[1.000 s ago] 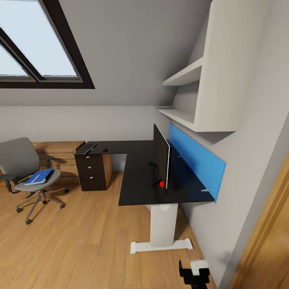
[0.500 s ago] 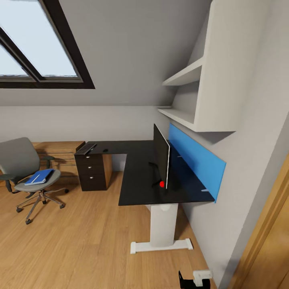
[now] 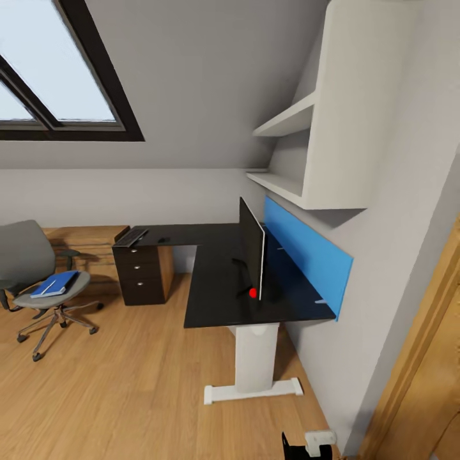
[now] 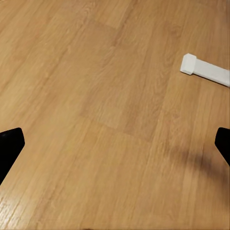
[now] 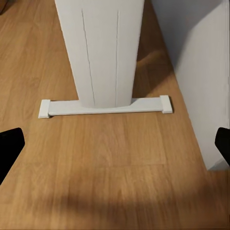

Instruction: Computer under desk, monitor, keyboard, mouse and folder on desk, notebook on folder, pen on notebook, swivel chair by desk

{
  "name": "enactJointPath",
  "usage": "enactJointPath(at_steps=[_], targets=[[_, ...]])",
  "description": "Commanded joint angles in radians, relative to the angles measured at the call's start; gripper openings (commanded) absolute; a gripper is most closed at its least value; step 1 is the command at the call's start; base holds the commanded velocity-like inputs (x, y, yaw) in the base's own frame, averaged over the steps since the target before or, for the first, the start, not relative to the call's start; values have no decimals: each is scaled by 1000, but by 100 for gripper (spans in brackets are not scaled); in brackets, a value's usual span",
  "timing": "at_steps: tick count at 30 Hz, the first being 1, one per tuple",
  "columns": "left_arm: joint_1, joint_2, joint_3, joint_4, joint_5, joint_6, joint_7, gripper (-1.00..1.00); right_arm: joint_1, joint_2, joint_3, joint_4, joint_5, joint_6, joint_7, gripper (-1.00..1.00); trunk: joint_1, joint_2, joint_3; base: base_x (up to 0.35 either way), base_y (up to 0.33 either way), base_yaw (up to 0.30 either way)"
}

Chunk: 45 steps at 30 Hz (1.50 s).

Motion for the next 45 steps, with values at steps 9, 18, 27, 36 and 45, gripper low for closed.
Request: enactJointPath(at_steps=[9,18,27,36,45], targets=[[-1,0,0,1,6,-7,-8,100,-1,-1,8,2,-4,-3,-2,100,0,-1,-1,0,20,-48],[-1,0,0,1,6,-5,-8,100,-1,0,8,3,-3,-3,-1,100,0,-1,-1,0,248,-1],[-1,0,0,1,6,-4,-8,100,-1,0,8,4,-2,-3,-1,100,0,-1,-1,0,303,0],[-1,1,0,1,8,-4,-8,100,-1,1,9,2,-3,-3,-1,100,0,-1,-1,0,305,0],[-1,1,0,1,8,-4,-8,100,-1,5,10,-1,-4,-4,-1,100,0,-1,-1,78,262,91]])
